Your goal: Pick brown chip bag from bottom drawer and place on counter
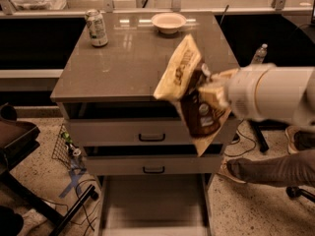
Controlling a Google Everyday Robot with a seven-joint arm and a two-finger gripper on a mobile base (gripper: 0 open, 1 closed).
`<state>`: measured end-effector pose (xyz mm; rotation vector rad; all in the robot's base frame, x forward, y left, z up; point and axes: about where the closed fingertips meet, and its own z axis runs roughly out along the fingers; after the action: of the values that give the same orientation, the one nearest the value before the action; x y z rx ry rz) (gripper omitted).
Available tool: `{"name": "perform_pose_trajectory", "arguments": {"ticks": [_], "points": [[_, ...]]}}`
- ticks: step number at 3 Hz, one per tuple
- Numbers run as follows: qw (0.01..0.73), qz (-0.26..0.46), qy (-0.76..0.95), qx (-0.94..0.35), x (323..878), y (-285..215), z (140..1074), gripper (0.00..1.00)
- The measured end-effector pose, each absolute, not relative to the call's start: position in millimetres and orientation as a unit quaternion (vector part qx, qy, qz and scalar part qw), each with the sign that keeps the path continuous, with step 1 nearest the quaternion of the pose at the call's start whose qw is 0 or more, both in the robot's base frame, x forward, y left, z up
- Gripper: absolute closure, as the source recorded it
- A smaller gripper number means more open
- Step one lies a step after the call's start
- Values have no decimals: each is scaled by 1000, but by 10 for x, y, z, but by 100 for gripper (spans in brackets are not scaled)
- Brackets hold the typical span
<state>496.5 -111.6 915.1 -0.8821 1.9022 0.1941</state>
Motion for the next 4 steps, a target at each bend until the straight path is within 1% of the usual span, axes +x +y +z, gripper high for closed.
{"name": "perform_pose_trajectory", "arguments": {"ticks": [1, 2, 3, 4], "points": [[525, 30, 771, -358, 5392, -1210, 10018, 100], [554, 7, 759, -342, 5900, -1352, 10349, 100], [591, 22, 739, -324, 6619, -1445, 10370, 100], [605, 36, 730, -316, 6974, -1532, 10177, 100]]}}
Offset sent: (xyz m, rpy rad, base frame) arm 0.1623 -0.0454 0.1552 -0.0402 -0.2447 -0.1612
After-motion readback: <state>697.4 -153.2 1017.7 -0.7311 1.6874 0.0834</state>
